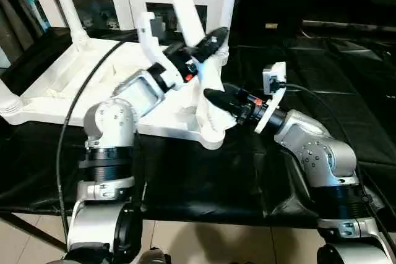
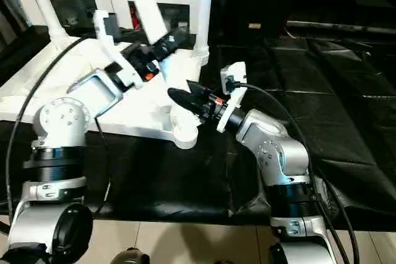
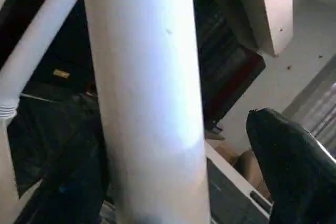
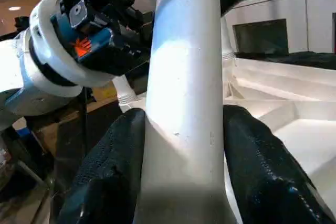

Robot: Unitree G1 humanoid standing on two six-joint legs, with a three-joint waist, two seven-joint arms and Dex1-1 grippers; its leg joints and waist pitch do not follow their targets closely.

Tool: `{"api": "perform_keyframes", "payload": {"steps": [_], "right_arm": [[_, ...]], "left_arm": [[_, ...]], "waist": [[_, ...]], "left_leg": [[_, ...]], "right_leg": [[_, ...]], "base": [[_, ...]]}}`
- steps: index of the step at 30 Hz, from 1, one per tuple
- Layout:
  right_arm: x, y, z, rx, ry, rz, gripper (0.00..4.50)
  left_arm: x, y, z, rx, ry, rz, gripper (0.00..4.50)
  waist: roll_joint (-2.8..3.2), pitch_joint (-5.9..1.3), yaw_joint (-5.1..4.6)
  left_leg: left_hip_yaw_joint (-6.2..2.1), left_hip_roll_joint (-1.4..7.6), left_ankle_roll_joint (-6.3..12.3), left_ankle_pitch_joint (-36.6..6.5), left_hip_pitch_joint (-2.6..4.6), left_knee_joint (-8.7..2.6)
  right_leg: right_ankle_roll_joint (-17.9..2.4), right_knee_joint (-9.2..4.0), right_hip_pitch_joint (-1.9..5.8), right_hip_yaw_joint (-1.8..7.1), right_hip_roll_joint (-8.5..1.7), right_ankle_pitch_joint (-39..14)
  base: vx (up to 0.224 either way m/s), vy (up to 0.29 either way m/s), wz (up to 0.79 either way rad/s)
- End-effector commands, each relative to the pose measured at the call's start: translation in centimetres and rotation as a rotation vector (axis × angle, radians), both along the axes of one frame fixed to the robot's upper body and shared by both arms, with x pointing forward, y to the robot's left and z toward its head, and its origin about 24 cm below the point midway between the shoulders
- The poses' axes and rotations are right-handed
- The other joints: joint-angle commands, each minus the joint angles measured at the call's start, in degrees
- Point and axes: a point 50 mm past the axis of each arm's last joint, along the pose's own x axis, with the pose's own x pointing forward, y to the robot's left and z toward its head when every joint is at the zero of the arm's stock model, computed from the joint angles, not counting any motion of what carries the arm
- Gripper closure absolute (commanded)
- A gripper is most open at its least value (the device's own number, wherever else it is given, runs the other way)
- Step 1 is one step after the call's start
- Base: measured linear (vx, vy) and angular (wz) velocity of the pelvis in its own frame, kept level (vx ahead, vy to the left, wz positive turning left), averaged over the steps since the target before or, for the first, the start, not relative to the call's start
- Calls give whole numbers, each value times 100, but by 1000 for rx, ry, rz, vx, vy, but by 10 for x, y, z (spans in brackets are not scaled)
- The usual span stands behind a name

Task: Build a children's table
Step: Rotate table base

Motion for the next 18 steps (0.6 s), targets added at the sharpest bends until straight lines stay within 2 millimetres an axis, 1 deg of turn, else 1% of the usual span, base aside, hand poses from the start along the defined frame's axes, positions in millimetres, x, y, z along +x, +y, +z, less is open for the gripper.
{"api": "perform_keyframes", "payload": {"steps": [1,3,4,6,7,10,11,14,18], "right_arm": [[-1,1,12,7,-42,25,261],[-1,2,12,4,-41,31,261],[-1,2,12,4,-41,31,261],[-1,2,12,6,-42,33,261],[-1,3,12,6,-42,34,261],[-2,4,12,6,-42,37,261],[-2,4,12,6,-40,37,261],[-3,5,11,7,-38,38,261],[-4,5,10,5,-38,37,261]], "left_arm": [[2,-1,5,3,-5,-13,68],[1,-1,7,9,-14,-26,91],[1,0,7,10,-15,-26,102],[2,1,8,5,-13,-24,125],[2,2,8,6,-12,-20,125],[3,3,7,4,-5,-11,161],[3,4,7,1,-4,-13,161],[3,4,8,0,-3,-18,185],[3,4,8,1,0,-22,219]], "waist": [[-74,-563,16],[-70,-563,20],[-57,-569,20],[-62,-566,19],[-55,-564,21],[-59,-564,22],[-54,-562,22],[-51,-567,22],[-42,-563,22]], "left_leg": [[-20,56,-10,-1058,82,-436],[-18,54,-9,-1033,81,-434],[-22,58,-16,-1005,78,-433],[-18,57,-16,-1024,81,-432],[-16,56,-19,-1045,87,-431],[-19,53,-32,-1059,80,-434],[-21,58,-38,-1083,89,-436],[-22,60,-36,-1045,84,-435],[-24,59,-48,-1095,85,-437]], "right_leg": [[-581,-494,387,205,-330,-1974],[-587,-492,387,205,-331,-1952],[-608,-479,389,206,-333,-1896],[-636,-482,387,205,-330,-1868],[-650,-487,382,205,-331,-1882],[-627,-489,393,202,-332,-1906],[-631,-490,384,204,-333,-1925],[-658,-477,389,206,-332,-1838],[-669,-483,391,203,-333,-1871]], "base": [[0,0,0],[0,0,0],[0,0,0],[0,0,0],[0,0,0],[0,0,0],[0,0,0],[0,0,0],[0,0,0]]}}
